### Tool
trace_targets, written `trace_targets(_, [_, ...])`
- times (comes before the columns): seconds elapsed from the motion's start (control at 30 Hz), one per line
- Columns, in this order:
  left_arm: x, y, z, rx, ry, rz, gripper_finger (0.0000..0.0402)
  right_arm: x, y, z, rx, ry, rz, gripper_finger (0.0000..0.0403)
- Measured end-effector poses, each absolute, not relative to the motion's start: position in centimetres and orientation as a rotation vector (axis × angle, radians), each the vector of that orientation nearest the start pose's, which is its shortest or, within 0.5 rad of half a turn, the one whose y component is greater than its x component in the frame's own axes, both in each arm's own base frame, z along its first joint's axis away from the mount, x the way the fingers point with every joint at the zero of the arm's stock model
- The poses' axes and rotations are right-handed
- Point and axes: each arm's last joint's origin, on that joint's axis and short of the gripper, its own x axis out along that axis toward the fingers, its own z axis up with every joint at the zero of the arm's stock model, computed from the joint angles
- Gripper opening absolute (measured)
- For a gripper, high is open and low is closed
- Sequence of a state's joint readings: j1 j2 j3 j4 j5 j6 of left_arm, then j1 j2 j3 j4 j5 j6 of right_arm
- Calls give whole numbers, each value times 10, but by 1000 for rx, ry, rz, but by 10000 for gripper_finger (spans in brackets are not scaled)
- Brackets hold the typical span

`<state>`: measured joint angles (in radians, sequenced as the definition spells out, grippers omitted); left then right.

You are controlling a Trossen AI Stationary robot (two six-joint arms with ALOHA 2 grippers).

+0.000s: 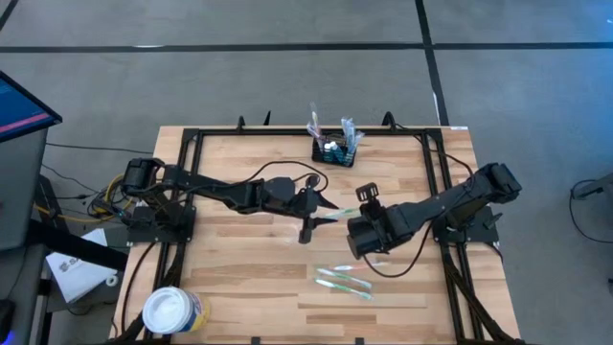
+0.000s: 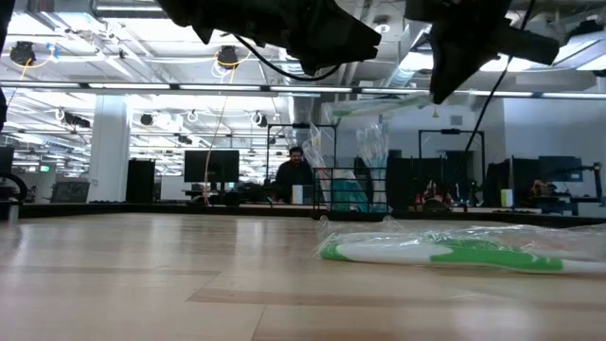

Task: Pick & Place toothbrushing station
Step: Put the green toothbrush into the mesh organizer

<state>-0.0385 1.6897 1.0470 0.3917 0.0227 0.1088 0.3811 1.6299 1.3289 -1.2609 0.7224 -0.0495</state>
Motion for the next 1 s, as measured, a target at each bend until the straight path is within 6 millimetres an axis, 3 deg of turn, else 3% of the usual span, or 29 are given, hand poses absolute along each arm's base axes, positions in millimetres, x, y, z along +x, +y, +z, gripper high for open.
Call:
trace_targets(0.43, [377, 9, 245, -101, 229, 4, 159, 274, 100, 268, -1219, 1247, -302, 1])
trace_targets(0.7, [376, 22, 246, -251, 233, -123, 159, 281, 101, 270, -1355, 1194, -347, 1])
trace_targets(1.0, [374, 40, 246, -394, 241, -147, 159, 291, 105, 271, -1468, 1155, -348, 1])
